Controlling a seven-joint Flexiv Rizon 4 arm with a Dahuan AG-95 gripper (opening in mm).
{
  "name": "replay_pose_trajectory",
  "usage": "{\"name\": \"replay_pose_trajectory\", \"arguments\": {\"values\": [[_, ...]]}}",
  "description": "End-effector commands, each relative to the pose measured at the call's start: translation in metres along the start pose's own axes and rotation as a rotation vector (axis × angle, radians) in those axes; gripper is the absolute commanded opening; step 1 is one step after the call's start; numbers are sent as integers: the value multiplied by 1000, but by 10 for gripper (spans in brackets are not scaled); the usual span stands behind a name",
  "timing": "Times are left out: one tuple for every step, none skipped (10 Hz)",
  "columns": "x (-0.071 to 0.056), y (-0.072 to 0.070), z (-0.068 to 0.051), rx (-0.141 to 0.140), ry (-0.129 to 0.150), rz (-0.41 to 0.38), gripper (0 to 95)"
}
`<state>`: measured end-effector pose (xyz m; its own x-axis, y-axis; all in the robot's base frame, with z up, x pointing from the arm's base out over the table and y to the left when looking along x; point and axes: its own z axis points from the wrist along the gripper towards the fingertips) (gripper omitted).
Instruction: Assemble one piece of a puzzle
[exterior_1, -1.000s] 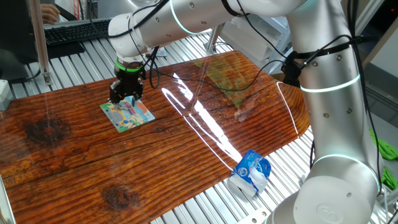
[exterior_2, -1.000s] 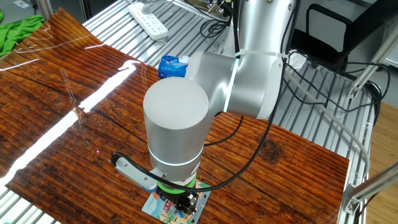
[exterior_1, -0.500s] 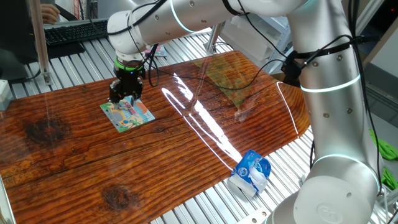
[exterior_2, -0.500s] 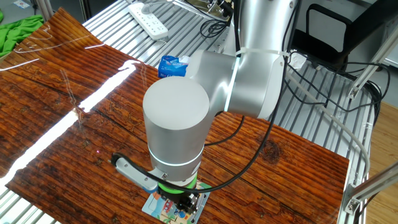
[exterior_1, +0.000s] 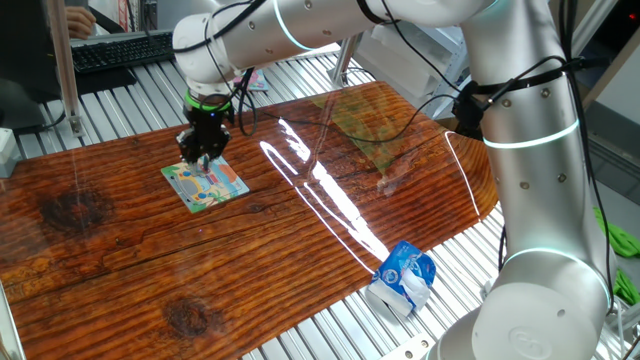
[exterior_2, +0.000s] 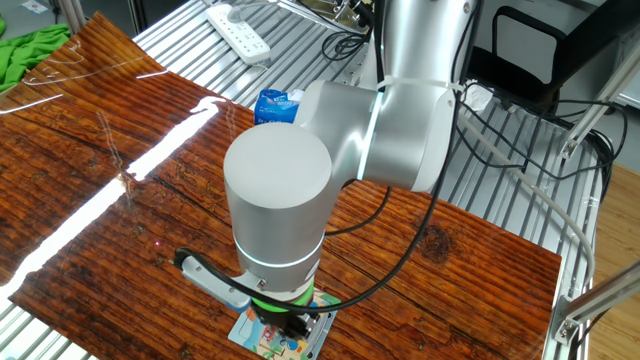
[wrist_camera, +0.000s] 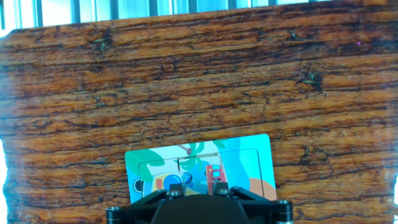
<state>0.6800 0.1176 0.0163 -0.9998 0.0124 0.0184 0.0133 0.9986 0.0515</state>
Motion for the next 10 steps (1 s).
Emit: {"name": "replay_pose_trajectory", "arguments": {"values": [[-2,0,0,0,0,-4,0],[-3,0,-1,0,-1,-12,0],[-5,-1,-2,0,0,-14,0],[-7,-1,-3,-1,1,-15,0],[-9,-1,-3,-2,0,-14,0],[-10,0,-2,-4,-2,-12,0],[-11,0,-1,-5,-7,-8,0],[-11,1,-1,-5,-7,-8,0],[-13,0,-1,-6,-5,-7,0],[-14,0,0,-6,-6,-6,0]]}}
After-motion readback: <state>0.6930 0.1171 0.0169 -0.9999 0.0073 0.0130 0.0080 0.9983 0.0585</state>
